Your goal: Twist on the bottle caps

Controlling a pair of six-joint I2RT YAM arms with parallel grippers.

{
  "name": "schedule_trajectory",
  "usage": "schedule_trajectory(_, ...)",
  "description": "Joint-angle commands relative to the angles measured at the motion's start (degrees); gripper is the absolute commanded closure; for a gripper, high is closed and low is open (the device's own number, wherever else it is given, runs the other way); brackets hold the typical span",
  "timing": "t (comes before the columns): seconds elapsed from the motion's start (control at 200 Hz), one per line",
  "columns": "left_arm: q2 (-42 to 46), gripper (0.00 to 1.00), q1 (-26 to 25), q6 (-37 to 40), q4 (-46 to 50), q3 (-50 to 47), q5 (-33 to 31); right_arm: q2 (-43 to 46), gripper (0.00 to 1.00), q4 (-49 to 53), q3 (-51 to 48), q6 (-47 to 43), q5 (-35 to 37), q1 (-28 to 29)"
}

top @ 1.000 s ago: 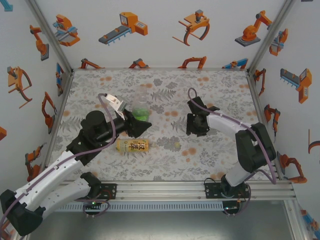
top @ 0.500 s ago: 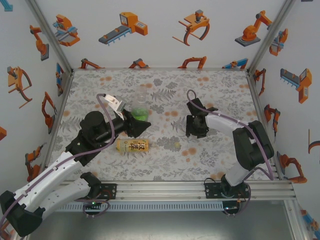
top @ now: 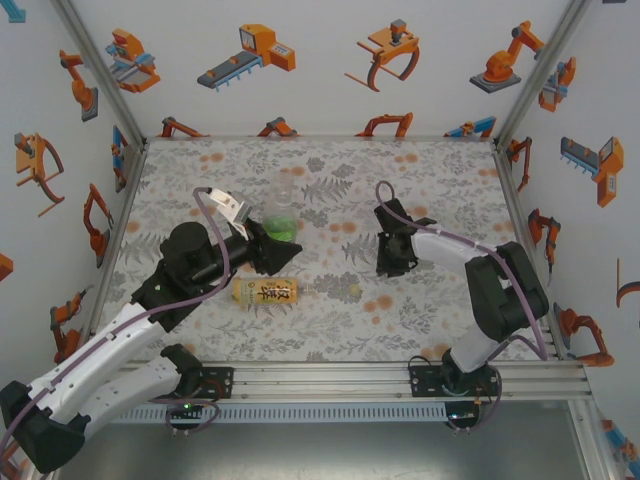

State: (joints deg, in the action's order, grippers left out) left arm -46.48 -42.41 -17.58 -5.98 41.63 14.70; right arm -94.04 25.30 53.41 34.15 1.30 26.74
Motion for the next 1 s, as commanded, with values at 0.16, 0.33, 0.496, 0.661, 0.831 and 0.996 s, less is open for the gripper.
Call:
schedule_trajectory(0.16,0.73,1.00,-0.40,0.44,-1.07,1.13,-0.28,0.62,0.73,-7.79,-1.10,4.48,-8.19,-0.31)
schedule_trajectory(0.33,1.15,1.00,-0.39,0.62,-0.13,1.43,-0.52,0.09,0.72,-16.52,-4.66,8.33,-13.73,-1.94)
schedule_trajectory(0.496,1.43,1.00,-0.42,0.58,0.33,1.53,-0.49,0.14,0.73,-22.86,-10.03,12.03,-17.52,-5.48)
schedule_trajectory(0.661,1.55,1.00,-0.53,0.33,0.29,1.62,-0.71,2.82,0.72,-25.79,-14.89,13.15,-19.19,-8.81)
schedule_trajectory(0.831,0.92,1.00,-0.60,-0.32,-0.58,1.73,-0.55,5.08,0.70,-26.93,-17.55,13.33,-20.69,-11.28)
schedule_trajectory(0.996,0.53,1.00,-0.74,-0.52,-0.66,2.02,-0.53,5.90,0.75,-34.81,-21.16,15.56,-25.78,-13.31)
